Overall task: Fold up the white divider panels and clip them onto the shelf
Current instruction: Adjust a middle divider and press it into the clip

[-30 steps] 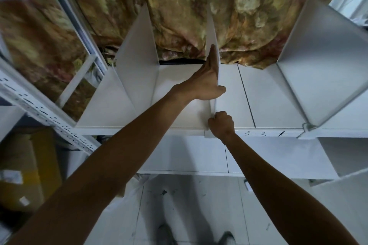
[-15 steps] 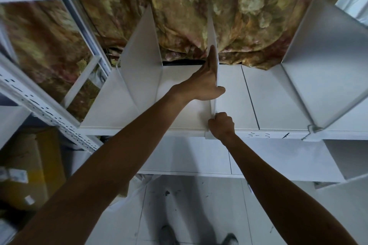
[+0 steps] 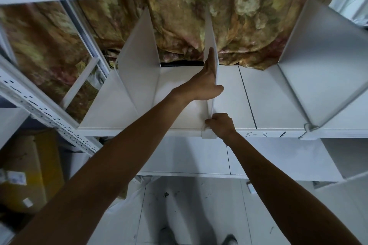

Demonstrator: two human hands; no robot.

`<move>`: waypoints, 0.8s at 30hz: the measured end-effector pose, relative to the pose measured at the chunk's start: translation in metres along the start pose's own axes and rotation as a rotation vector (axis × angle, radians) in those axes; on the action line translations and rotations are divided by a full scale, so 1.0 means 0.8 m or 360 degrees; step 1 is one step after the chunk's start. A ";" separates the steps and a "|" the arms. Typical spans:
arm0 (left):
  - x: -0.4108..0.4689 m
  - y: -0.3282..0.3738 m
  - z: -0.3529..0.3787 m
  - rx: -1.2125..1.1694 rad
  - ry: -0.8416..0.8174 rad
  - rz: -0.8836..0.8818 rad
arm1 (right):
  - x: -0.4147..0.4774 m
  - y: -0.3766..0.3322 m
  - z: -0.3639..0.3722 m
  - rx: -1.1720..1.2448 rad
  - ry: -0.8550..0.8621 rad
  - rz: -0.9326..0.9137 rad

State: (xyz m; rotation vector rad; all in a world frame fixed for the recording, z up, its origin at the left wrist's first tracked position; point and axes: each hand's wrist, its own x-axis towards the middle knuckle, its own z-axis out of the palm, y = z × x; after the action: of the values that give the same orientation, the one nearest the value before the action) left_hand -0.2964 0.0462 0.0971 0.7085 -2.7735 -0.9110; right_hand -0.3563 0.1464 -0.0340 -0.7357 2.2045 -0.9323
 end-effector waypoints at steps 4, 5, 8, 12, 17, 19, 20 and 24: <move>0.001 -0.003 0.006 -0.0140 -0.0047 -0.0066 | -0.002 0.003 -0.006 0.0047 -0.0063 -0.0018; 0.001 -0.003 0.007 -0.0183 -0.0054 -0.0080 | -0.001 0.004 -0.008 0.0074 -0.0086 -0.0020; -0.002 -0.004 0.013 -0.0256 -0.0074 -0.0174 | -0.001 0.009 -0.015 0.0150 -0.0229 -0.0045; -0.007 -0.001 0.023 -0.0380 -0.0039 -0.0371 | -0.005 0.008 -0.035 0.0212 -0.0339 -0.0080; -0.017 0.017 0.029 -0.0647 0.0020 -0.0560 | -0.002 0.002 -0.050 0.0205 -0.0348 -0.0189; -0.020 0.022 0.031 -0.0701 0.0069 -0.0624 | -0.006 0.000 -0.055 0.0222 -0.0378 -0.0212; -0.022 0.024 0.034 -0.0737 0.0091 -0.0653 | -0.010 -0.001 -0.060 0.0238 -0.0392 -0.0212; -0.035 0.021 0.056 -0.0704 0.0090 -0.0650 | -0.015 0.004 -0.069 0.0224 -0.0423 -0.0287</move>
State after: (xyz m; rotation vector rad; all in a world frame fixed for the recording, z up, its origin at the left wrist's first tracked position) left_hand -0.2904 0.0951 0.0711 1.2049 -2.2832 -1.4841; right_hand -0.3895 0.1792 -0.0018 -0.9445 1.8456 -1.0037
